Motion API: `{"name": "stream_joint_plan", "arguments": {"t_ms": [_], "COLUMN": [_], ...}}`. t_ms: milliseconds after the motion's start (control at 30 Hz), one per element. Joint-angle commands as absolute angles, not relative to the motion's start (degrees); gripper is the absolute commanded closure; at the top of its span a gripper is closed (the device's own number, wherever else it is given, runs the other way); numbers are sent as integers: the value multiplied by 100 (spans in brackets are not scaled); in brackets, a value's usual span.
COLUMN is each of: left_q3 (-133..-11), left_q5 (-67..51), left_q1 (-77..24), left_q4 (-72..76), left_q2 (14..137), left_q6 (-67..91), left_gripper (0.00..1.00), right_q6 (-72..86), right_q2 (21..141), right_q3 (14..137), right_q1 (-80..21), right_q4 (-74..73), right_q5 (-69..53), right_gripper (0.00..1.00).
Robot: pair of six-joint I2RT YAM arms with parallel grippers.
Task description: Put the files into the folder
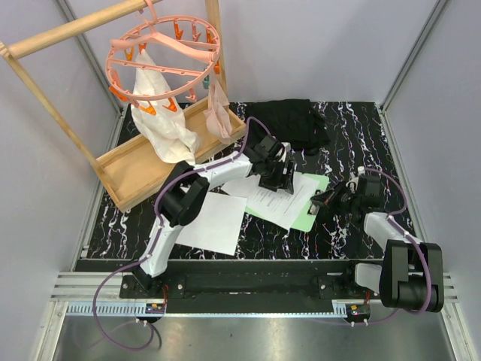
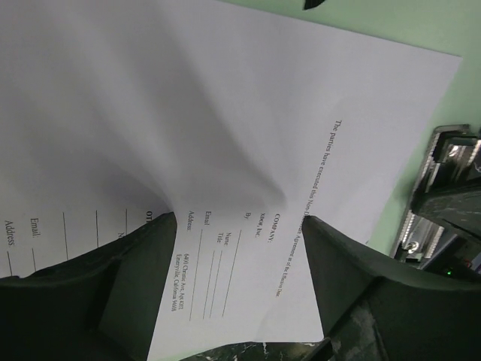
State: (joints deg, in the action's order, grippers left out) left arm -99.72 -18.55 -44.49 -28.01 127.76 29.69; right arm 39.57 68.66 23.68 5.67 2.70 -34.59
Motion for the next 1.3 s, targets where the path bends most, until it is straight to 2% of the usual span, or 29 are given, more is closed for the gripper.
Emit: {"name": "stream_joint_plan", "arguments": {"t_ms": [0,300,633,900,1267], "left_q3": [-9879,-9791,-9528,-9079,-8956], "left_q5": [-2373,-2312,-2145,-1732,-1845], "left_q1": [-4649,-4667,-4702,-4772,-4966], "left_q4": [-2251,-2188,-1873,-1381,-1011], "left_q2": [12964,13043,12859,12586,12516], "left_q6": [3366,3471,3963,4719,5317], "left_gripper": [26,26,26,26,25], "right_q6": [4473,4842,5458,5450,5159], "right_q2": [6777,6337,6539,6328,6363], "right_q3": [2250,1995,1776,1749,1784], "right_q1": [598,624,642,642,642], "right_q4": [1344,1836,2285,1909,1556], "right_q5": [-4122,-4104,-4052,-3648,-3165], "right_gripper": [100,100,100,100,100]}}
